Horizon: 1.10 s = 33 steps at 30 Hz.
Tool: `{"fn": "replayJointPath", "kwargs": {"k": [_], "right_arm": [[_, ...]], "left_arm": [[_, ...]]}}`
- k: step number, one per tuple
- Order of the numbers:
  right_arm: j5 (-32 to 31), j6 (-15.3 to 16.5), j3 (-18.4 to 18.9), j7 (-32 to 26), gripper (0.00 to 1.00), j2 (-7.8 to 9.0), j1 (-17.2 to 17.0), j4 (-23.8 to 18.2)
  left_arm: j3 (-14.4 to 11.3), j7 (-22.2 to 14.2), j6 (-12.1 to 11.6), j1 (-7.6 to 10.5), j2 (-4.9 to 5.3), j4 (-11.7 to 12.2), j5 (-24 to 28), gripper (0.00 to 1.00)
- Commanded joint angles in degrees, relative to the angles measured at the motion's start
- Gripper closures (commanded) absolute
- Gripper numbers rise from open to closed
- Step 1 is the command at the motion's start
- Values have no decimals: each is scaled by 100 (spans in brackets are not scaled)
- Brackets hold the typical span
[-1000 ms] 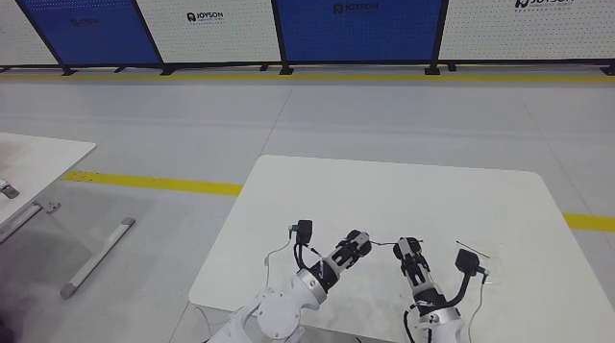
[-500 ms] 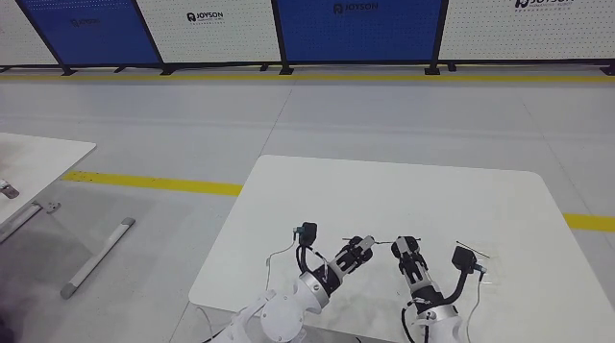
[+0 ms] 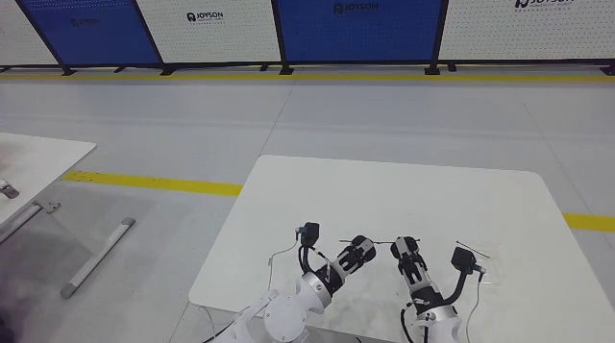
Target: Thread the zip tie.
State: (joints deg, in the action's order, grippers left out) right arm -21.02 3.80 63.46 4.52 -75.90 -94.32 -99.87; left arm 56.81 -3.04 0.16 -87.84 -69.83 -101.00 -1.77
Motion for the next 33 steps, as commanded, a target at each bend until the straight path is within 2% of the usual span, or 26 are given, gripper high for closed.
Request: {"fn": "replayJointPath", "kwargs": {"k": [1,6,12,21,22,23,25,33], "right_arm": [[-4,4,8,-13,100,-1,2,6],[-24,27,32,-81,100,-2,7,17],[2,124,91,-432,100,18,51,32],[175,355,135,-663,100,25,86,71],[176,376,139,-666,85,26,87,80],[172,391,141,-669,75,27,87,87],[161,392,142,-662,68,26,88,91],[107,406,126,-479,71,14,53,84]], "left_arm": [[-7,-7,4,-2,0,-1,-18,100],[-11,-69,-4,2,4,1,-92,100],[-12,-162,-50,-37,18,-53,-192,100],[31,-187,-37,-68,24,-78,-136,100],[35,-185,-32,-65,23,-74,-125,100],[39,-182,-22,-63,22,-70,-100,100],[42,-181,-11,-58,20,-65,-86,100],[27,-101,83,-46,9,-44,-104,100]]}}
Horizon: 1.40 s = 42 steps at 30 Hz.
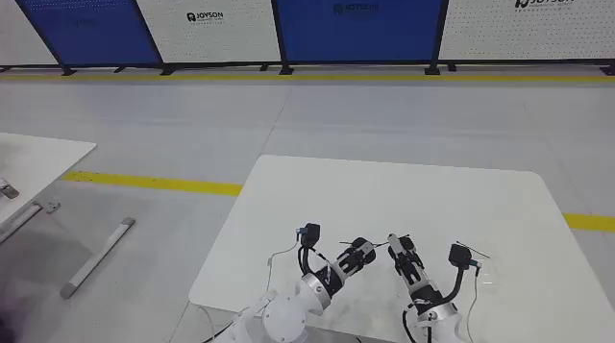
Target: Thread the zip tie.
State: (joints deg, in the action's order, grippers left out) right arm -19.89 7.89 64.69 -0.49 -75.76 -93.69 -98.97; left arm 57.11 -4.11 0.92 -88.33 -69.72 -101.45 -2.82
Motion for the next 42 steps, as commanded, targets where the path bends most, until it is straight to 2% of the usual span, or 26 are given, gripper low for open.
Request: {"fn": "replayJointPath", "kwargs": {"k": [1,5,6,8,16,18,19,26,32,42], "right_arm": [[-6,5,11,48,72,-1,-22,-14],[-17,34,61,101,77,6,-85,-63],[-19,39,74,106,81,8,-99,-76],[-21,52,100,126,79,11,-133,-104],[-15,78,133,151,87,12,-176,-131],[-21,77,144,163,98,13,-185,-141],[-25,75,145,171,100,12,-190,-146],[-35,62,149,183,100,8,-198,-123],[-34,119,136,20,100,12,-157,-60],[-95,173,167,-32,100,22,-170,-69]], "left_arm": [[-5,9,11,4,-3,2,0,100],[-10,15,35,8,-5,2,-21,100],[-12,14,39,8,-5,0,-24,100],[-19,8,54,10,-6,-2,-42,100],[-33,-4,97,18,-10,-9,-69,100],[-43,-8,104,20,-12,-17,-84,100],[-45,-10,106,21,-12,-17,-86,100],[-24,-26,58,5,-8,-12,-88,100],[-12,-110,-93,4,3,35,-147,100],[-45,-174,-126,-3,7,11,-216,100]]}}
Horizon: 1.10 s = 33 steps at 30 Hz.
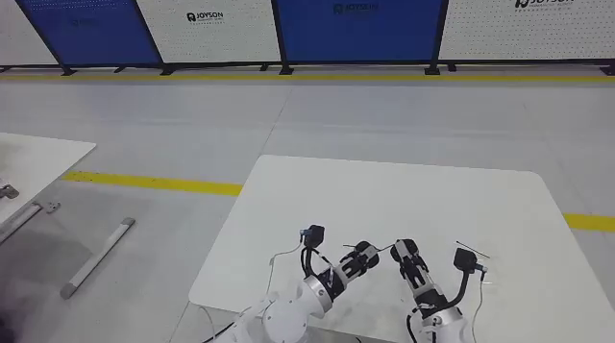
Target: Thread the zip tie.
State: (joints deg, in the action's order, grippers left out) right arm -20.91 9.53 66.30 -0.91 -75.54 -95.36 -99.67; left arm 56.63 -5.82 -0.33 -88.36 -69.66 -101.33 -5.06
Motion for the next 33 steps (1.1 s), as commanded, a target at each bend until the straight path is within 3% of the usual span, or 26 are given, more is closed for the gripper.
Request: {"fn": "replayJointPath", "kwargs": {"k": [1,2,4,7,24,33], "right_arm": [[9,20,9,22,100,0,-12,1],[9,27,20,41,100,1,-22,-2],[-33,-10,27,100,100,1,-42,-14],[-103,-97,26,161,100,-1,-62,-41],[-180,-265,-24,218,100,-19,-63,-53],[-198,-257,-31,164,100,-20,-70,-88]], "left_arm": [[8,4,4,1,0,-3,13,100],[16,31,40,0,0,-2,6,100],[7,15,73,6,1,-2,-24,72],[18,27,67,3,0,0,14,69],[245,57,-47,-146,39,-105,143,100],[211,-64,-51,-133,42,-128,147,100]]}}
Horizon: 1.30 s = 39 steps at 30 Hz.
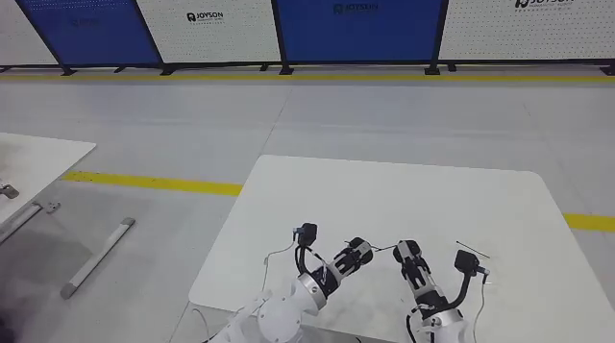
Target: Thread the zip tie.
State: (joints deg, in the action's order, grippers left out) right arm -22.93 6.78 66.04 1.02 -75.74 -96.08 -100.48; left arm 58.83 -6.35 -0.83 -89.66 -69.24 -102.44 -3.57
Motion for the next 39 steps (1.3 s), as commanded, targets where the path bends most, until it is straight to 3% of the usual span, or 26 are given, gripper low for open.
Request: {"fn": "replayJointPath", "kwargs": {"k": [1,2,3,4,7,14,24,30,34,39], "right_arm": [[19,32,-11,-127,100,4,12,-3],[27,23,-3,-246,91,10,39,3],[74,42,4,-331,52,12,64,2],[141,147,11,-451,0,18,96,22],[192,306,95,-498,0,34,94,72],[299,535,310,-297,0,64,-109,125],[288,498,317,-313,0,65,-82,150],[-843,99,142,-111,0,70,36,134],[-1522,50,36,-171,0,85,149,211],[-1831,-172,-18,-172,0,83,196,247]], "left_arm": [[-14,-17,0,-4,0,-29,2,100],[-16,-17,6,-3,0,-37,5,100],[-16,-1,11,-3,-3,-49,31,100],[-11,43,43,-9,-10,-62,120,100],[39,214,168,-5,-32,-109,412,100],[255,553,201,-97,-53,-278,971,100],[249,446,223,-83,-58,-268,1089,100],[311,496,150,-129,-78,-381,1516,100],[438,485,101,-252,-74,-586,1857,100],[482,376,148,-333,-58,-693,1860,100]]}}
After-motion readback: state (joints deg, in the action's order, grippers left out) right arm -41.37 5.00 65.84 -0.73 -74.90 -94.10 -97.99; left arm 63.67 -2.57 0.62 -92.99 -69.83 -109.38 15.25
